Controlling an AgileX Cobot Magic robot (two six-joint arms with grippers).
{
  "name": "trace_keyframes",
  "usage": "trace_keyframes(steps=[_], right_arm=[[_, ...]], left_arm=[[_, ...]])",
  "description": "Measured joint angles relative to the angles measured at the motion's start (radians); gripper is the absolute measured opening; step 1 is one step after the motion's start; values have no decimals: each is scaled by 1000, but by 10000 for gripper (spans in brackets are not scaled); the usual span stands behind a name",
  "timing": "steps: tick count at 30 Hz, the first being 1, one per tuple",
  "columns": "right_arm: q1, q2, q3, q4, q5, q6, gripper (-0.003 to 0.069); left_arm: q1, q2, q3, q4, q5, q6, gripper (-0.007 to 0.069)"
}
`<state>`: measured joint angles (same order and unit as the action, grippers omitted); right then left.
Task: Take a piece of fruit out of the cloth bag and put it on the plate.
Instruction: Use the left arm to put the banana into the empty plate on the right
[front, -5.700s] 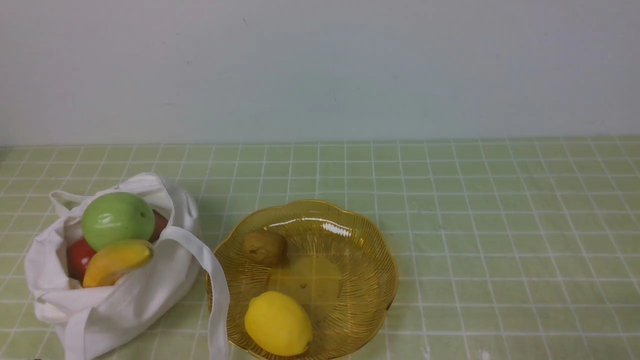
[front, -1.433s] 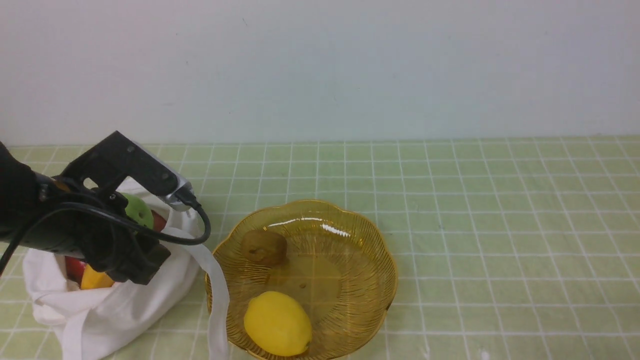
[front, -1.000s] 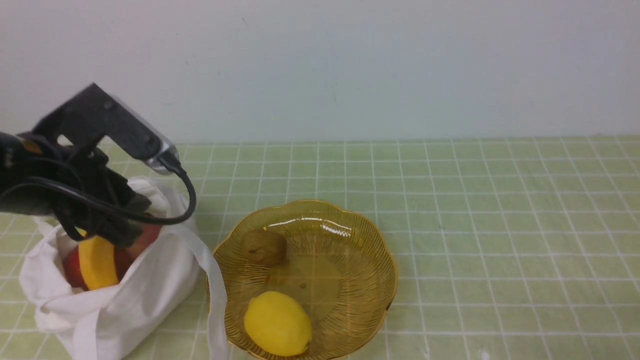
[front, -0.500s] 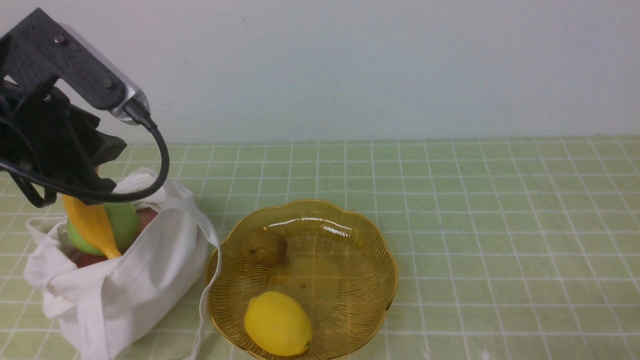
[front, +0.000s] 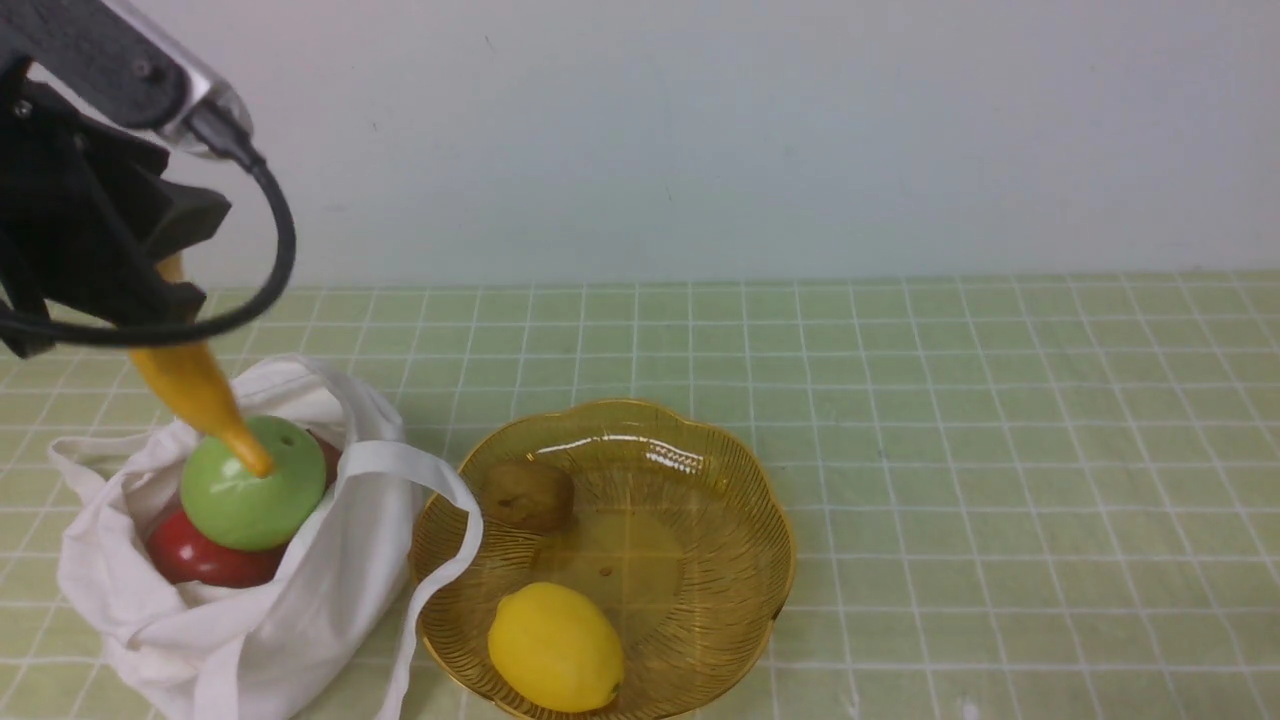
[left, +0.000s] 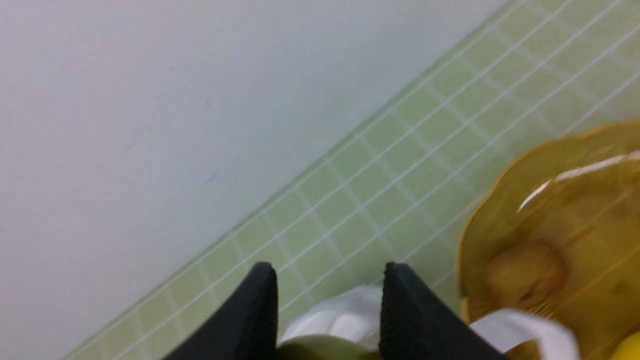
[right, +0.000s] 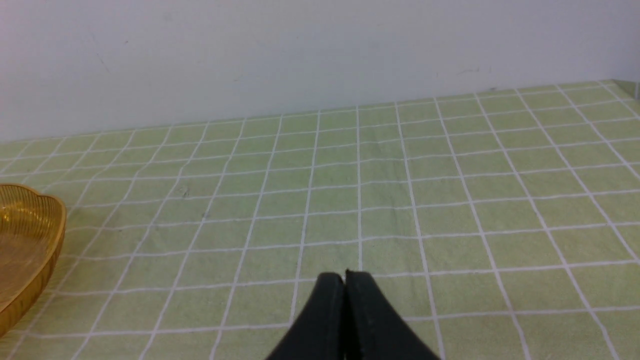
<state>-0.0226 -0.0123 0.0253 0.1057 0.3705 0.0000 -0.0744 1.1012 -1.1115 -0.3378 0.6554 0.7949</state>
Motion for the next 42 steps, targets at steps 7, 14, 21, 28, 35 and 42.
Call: trace_keyframes(steps=[7,14,21,28,35,42], right_arm=[[0,0,0,0,0,0,-15],[0,0,0,0,0,0,-15],[0,0,0,0,0,0,-15],[0,0,0,0,0,0,-15],[0,0,0,0,0,0,-15],[0,0,0,0,0,0,-15]], left_arm=[[0,8,-29,-579,90,-11,244],[0,134,-33,-782,211,2,244],[-9,321,-34,-775,319,-5,244],[-141,498,-118,-697,282,-22,244],[-157,603,-127,-687,180,-99,279],[-157,685,-127,-687,153,-98,475]])
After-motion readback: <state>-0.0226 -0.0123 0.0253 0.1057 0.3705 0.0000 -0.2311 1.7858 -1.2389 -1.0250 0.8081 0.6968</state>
